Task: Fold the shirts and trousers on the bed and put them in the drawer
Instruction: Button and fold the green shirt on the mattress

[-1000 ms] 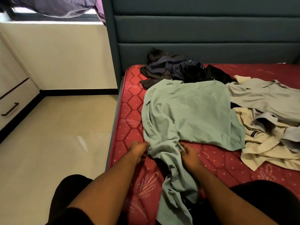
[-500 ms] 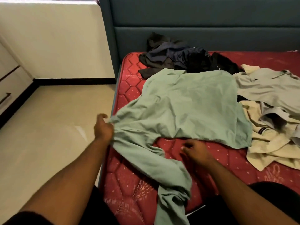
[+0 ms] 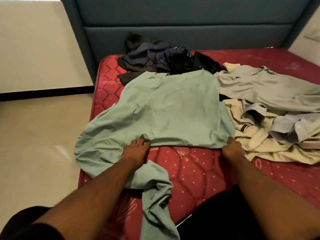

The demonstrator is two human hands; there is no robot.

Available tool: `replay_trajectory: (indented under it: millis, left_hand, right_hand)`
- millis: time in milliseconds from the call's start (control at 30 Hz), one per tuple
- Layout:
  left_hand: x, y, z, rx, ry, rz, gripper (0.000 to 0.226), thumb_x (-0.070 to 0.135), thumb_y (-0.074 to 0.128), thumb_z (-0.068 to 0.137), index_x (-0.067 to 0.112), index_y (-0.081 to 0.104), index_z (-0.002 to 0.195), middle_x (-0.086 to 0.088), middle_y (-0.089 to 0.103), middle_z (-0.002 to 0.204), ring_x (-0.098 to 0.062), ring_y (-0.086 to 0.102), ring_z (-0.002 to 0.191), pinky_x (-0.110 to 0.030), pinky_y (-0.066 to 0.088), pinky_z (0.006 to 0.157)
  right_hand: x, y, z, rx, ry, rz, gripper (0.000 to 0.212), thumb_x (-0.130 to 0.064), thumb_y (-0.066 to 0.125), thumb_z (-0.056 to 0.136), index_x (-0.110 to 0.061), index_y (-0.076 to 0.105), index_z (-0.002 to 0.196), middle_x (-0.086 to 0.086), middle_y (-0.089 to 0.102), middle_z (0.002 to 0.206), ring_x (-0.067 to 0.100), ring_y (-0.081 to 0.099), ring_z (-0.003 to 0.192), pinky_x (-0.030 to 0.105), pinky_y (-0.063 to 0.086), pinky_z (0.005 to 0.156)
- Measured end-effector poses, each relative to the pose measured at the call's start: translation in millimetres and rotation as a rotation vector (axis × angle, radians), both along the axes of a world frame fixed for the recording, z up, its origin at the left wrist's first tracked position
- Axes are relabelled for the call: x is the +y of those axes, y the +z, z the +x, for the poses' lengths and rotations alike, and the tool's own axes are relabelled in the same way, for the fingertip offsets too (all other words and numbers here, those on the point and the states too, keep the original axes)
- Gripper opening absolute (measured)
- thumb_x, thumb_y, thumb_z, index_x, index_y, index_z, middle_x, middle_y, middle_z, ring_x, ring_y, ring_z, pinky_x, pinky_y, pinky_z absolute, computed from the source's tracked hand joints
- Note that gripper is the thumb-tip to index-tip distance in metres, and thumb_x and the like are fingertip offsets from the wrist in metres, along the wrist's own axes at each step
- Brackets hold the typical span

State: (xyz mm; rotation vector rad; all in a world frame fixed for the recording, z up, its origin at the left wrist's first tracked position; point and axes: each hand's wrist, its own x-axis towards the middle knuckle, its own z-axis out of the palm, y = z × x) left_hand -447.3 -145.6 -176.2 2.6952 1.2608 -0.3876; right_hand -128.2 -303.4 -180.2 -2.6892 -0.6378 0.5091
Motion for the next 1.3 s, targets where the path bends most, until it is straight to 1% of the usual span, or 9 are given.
replay_trajectory:
  millis: [133, 300, 500, 767, 900, 1033, 1133, 1200, 1300]
  left_hand:
    - [-5, -9, 0, 0.061, -0.059, 0.093, 0.057, 0.028, 0.042, 0.099, 0.038, 0.020, 0.151, -0.003, 0.027, 0.148, -0.030, 0.040, 0.126, -0.045, 0.041, 0.099]
    - [-6, -23, -16, -0.176, -0.126, 0.131, 0.071, 0.046, 0.077, 0.071, 0.033, 0.052, 0.137, -0.006, 0.058, 0.120, -0.032, 0.063, 0.097, -0.042, 0.050, 0.077]
    - [-4, -29, -17, -0.185, 0.013, 0.077, 0.062, 0.034, 0.078, 0.076, 0.024, 0.055, 0.133, -0.010, 0.056, 0.123, -0.034, 0.058, 0.108, -0.041, 0.048, 0.090]
    - [-7, -8, -10, -0.104, 0.091, 0.098, 0.033, 0.013, 0.055, 0.087, 0.022, 0.058, 0.119, -0.005, 0.056, 0.117, -0.027, 0.053, 0.110, -0.037, 0.046, 0.087]
    - [-13, 1, -13, -0.425, 0.070, 0.206, 0.038, -0.001, 0.055, 0.068, 0.012, 0.067, 0.103, -0.013, 0.060, 0.090, -0.039, 0.057, 0.079, -0.043, 0.051, 0.064]
    - [-32, -24, -34, -0.320, -0.193, 0.237, 0.042, 0.016, 0.066, 0.062, 0.029, 0.053, 0.100, -0.006, 0.055, 0.073, -0.032, 0.058, 0.058, -0.038, 0.051, 0.048]
    - [-44, -36, -42, -0.136, -0.074, 0.173, 0.048, 0.018, 0.065, 0.074, 0.034, 0.054, 0.118, -0.010, 0.060, 0.103, -0.038, 0.062, 0.092, -0.047, 0.051, 0.070]
    - [-51, -35, -43, -0.005, 0.050, 0.099, 0.052, 0.026, 0.047, 0.098, 0.047, 0.033, 0.144, -0.009, 0.030, 0.153, -0.041, 0.028, 0.139, -0.059, 0.032, 0.100]
    - [-64, -27, -44, 0.134, 0.061, -0.047, 0.054, 0.034, 0.023, 0.106, 0.055, -0.003, 0.148, -0.001, -0.007, 0.163, -0.041, -0.003, 0.147, -0.061, 0.014, 0.114]
  right_hand:
    - [-30, -24, 84, -0.047, 0.096, -0.267, 0.053, -0.043, 0.051, 0.086, -0.033, 0.049, 0.138, 0.015, 0.044, 0.143, 0.039, 0.044, 0.129, 0.047, 0.038, 0.107]
    - [-50, 20, 74, -0.100, 0.048, -0.443, 0.050, -0.035, 0.059, 0.088, -0.013, 0.055, 0.132, 0.012, 0.053, 0.138, 0.031, 0.051, 0.126, 0.044, 0.042, 0.105]
    - [10, 24, 17, -0.054, 0.226, 0.062, 0.046, -0.011, 0.050, 0.090, -0.012, 0.050, 0.136, 0.017, 0.052, 0.137, 0.034, 0.050, 0.125, 0.038, 0.044, 0.098]
    - [6, 4, 24, 0.170, -0.179, 0.279, 0.037, -0.008, 0.060, 0.085, -0.001, 0.059, 0.121, 0.023, 0.060, 0.122, 0.037, 0.059, 0.110, 0.037, 0.051, 0.091]
    - [-10, 21, 34, 0.015, -0.345, 0.528, 0.027, -0.006, 0.064, 0.082, -0.002, 0.066, 0.110, 0.022, 0.064, 0.114, 0.037, 0.059, 0.107, 0.034, 0.045, 0.087]
    - [-30, 17, 32, 0.056, -0.358, 0.264, 0.029, -0.001, 0.057, 0.087, -0.001, 0.058, 0.115, 0.023, 0.059, 0.122, 0.040, 0.056, 0.114, 0.038, 0.046, 0.090]
    - [-35, 22, 27, 0.065, -0.324, 0.181, 0.034, -0.002, 0.057, 0.088, 0.001, 0.055, 0.121, 0.025, 0.056, 0.126, 0.041, 0.053, 0.118, 0.039, 0.046, 0.092]
    - [-38, 29, 29, 0.044, -0.321, 0.128, 0.037, -0.003, 0.056, 0.089, 0.002, 0.052, 0.126, 0.024, 0.053, 0.131, 0.039, 0.051, 0.122, 0.038, 0.045, 0.094]
    - [-42, 31, 20, 0.016, -0.249, -0.030, 0.044, -0.009, 0.053, 0.093, -0.002, 0.045, 0.135, 0.022, 0.045, 0.141, 0.038, 0.043, 0.130, 0.042, 0.039, 0.102]
